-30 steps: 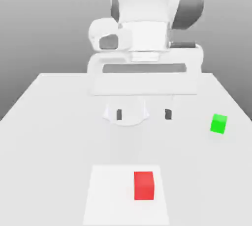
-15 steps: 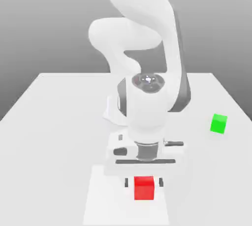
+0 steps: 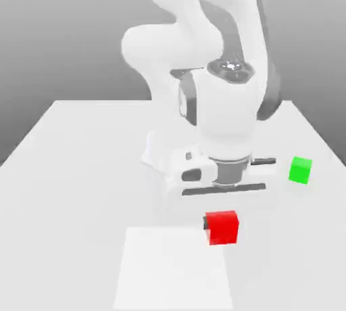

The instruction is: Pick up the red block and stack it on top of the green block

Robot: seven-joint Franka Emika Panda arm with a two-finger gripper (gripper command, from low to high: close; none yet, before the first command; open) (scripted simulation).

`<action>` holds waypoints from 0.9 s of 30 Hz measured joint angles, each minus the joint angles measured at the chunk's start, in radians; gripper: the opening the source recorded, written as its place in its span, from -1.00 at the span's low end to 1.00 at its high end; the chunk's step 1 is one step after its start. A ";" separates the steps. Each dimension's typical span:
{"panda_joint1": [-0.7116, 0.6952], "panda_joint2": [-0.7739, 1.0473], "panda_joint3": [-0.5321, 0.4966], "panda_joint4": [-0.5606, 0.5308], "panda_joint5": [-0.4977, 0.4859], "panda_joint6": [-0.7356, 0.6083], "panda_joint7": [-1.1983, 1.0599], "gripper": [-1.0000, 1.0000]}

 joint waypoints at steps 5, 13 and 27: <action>0.159 -0.048 0.072 -0.028 0.034 -0.019 -0.064 -1.00; 0.383 -0.125 0.188 -0.072 0.098 -0.048 -0.173 -1.00; 0.634 -0.073 0.363 -0.122 0.053 0.054 -0.221 -1.00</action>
